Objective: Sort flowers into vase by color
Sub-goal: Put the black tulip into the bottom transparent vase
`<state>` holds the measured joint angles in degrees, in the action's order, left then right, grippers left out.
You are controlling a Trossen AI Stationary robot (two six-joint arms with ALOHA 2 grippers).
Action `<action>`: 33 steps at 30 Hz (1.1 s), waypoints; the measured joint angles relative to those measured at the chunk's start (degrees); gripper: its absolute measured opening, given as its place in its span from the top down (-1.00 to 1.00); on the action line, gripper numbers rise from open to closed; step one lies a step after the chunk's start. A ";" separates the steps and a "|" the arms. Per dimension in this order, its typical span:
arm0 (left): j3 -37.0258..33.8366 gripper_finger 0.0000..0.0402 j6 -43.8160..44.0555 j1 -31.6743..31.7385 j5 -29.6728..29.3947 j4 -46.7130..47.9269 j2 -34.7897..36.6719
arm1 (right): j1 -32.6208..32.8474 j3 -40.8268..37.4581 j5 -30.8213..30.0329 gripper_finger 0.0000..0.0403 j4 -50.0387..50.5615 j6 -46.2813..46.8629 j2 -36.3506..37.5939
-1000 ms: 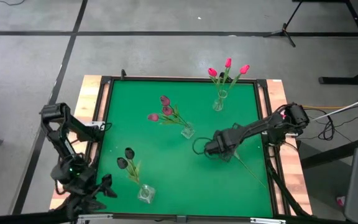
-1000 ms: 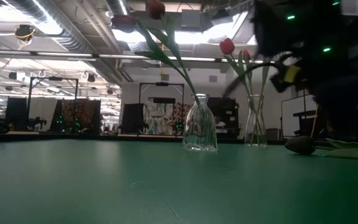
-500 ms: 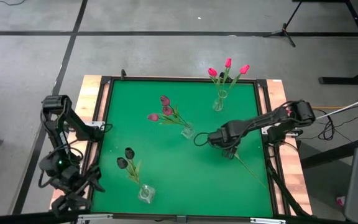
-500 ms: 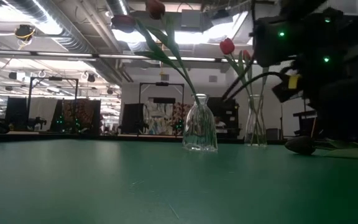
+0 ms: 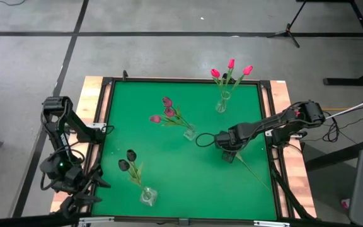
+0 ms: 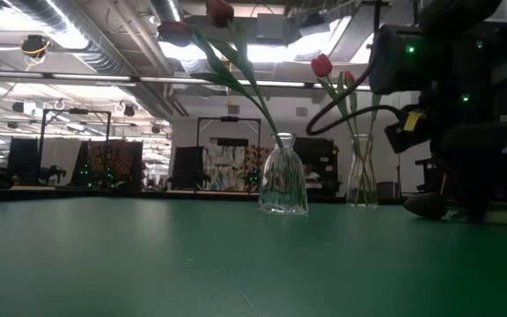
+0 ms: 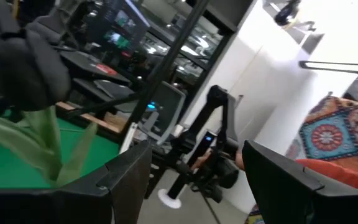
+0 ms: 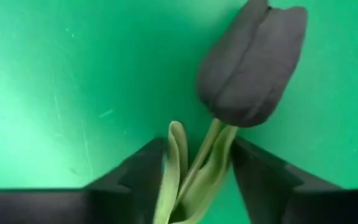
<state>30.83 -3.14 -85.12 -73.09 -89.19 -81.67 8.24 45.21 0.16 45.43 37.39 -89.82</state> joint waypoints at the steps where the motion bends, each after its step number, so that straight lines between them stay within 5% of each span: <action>1: 0.00 -0.24 -0.04 0.00 -0.56 0.01 0.00 | 0.03 -0.04 -0.05 0.11 -0.33 0.08 0.00; 8: 0.02 -0.24 1.06 0.00 -1.19 -0.02 -0.01 | 0.03 -0.11 -2.38 0.92 -0.55 3.09 -0.07; 20: 0.07 -0.23 1.68 -0.04 -1.22 -0.02 -0.02 | 1.57 9.08 -8.23 0.95 -0.31 5.85 -0.45; 27: 0.07 -0.23 2.73 -1.37 -0.85 0.29 -0.02 | 1.61 26.94 -10.75 0.97 -0.14 -1.49 -0.44; 33: 0.07 -0.23 1.42 -0.84 8.89 0.66 -0.02 | 2.54 44.08 -9.36 0.95 -5.31 -10.44 -0.37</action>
<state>30.89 -1.72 -85.96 -64.20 -88.53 -81.69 10.78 89.29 -9.19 40.12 26.95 -90.19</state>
